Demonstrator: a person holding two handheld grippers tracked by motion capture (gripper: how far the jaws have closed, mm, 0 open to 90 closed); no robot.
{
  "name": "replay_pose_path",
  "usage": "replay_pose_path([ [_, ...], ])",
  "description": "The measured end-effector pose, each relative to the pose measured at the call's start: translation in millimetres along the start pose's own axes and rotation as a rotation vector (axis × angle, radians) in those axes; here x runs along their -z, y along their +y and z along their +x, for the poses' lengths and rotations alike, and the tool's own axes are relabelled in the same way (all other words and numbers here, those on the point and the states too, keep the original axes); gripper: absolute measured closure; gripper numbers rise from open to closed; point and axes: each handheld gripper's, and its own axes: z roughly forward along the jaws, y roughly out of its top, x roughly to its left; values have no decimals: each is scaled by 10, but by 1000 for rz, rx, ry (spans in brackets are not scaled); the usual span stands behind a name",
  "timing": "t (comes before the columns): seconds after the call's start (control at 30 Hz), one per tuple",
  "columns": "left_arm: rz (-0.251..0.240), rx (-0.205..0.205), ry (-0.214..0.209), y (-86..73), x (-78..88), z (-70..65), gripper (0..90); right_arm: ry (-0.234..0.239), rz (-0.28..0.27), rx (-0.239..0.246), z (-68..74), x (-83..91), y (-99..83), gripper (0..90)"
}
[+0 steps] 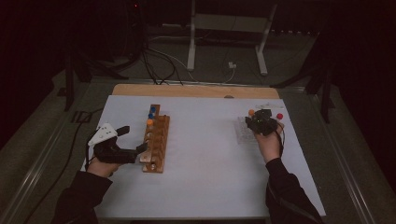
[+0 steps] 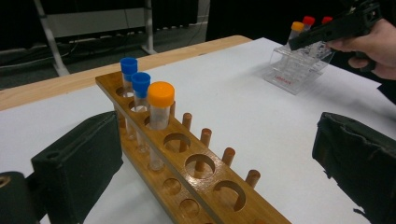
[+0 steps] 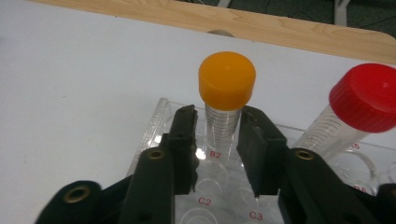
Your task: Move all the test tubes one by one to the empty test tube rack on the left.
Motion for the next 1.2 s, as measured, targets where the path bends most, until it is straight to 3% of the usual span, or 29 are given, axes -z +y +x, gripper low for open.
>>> replay_pose_path([
  [0.17,7,4,-2,-10,-4,13,25,-8,-7,-11,-17,-8,9,749],
  [0.33,12,6,-9,-9,-8,14,24,-21,-21,11,6,31,35,751],
  [0.77,29,-2,-44,52,-15,-34,25,-22,-94,57,49,408,255,751],
  [1.2,50,-30,-124,200,-84,-216,26,84,-130,124,234,772,296,752],
])
